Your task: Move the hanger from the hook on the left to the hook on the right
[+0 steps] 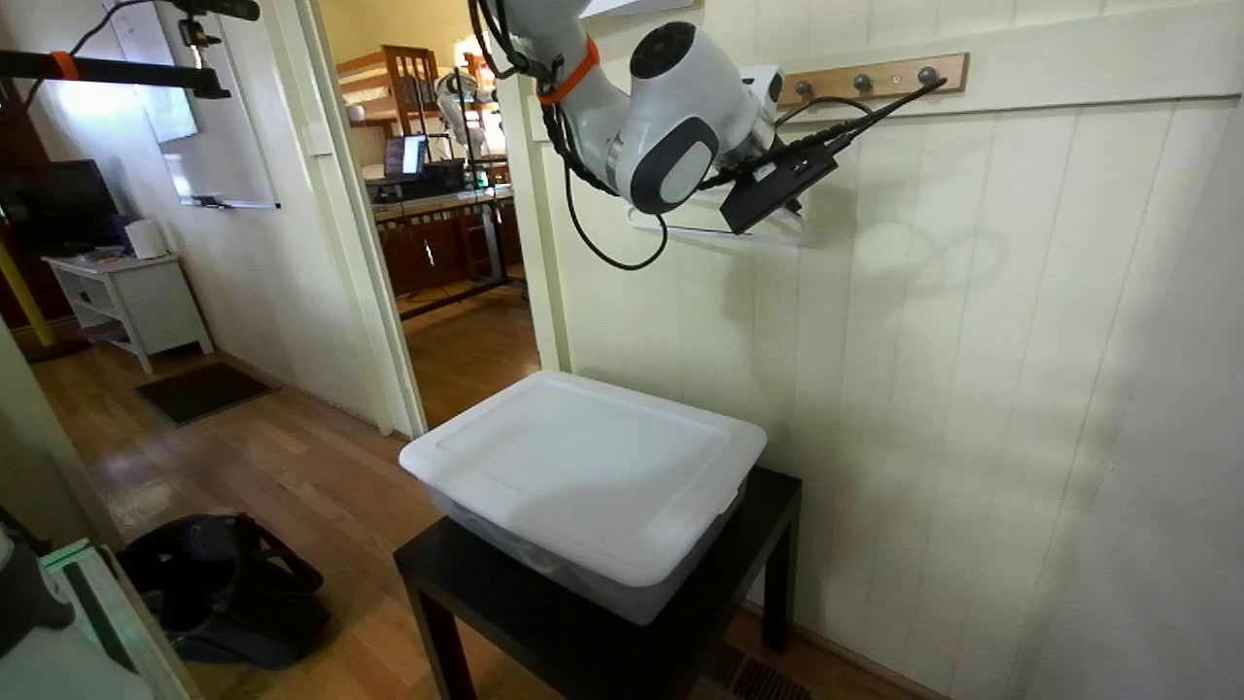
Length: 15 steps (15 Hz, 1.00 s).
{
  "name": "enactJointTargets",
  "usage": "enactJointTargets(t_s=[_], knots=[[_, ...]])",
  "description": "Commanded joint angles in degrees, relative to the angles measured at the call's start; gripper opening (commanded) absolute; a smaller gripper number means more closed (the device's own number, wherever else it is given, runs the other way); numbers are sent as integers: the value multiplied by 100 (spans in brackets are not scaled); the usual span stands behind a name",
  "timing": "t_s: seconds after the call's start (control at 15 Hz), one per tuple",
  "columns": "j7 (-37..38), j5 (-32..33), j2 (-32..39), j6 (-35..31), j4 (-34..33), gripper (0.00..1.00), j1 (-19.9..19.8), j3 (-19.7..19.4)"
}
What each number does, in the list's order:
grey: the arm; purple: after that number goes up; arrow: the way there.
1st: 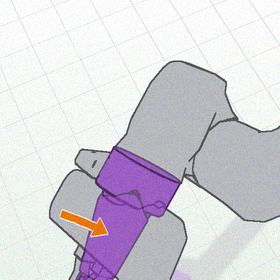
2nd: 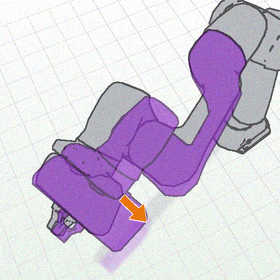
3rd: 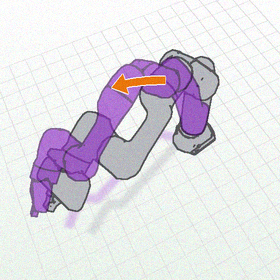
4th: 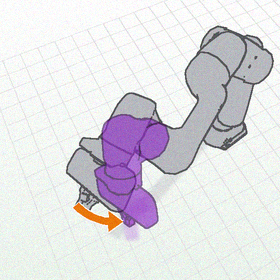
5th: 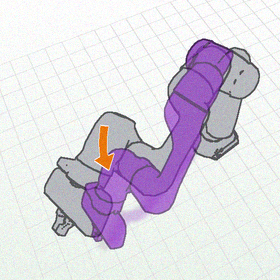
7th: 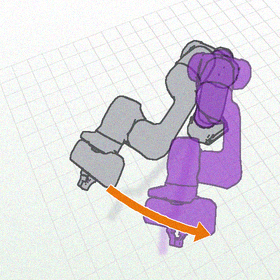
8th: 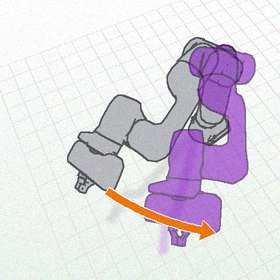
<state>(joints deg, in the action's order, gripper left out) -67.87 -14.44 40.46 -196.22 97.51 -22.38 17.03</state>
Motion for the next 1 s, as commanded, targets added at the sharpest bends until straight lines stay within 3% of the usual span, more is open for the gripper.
enactJointTargets(t_s=[0.0,0.27,0.33,0.47,0.8,0.87,0.93], knots=[[26,198,-66,-319,133,0,-312,389],[48,308,-105,-388,181,0,-521,636],[29,280,-142,-346,209,26,-498,595],[26,226,-255,-220,304,32,-485,557],[24,-41,-839,-23,797,69,-297,283],[5,-176,-1014,128,922,77,-173,109],[1067,638,-1232,345,1088,85,214,-581]])
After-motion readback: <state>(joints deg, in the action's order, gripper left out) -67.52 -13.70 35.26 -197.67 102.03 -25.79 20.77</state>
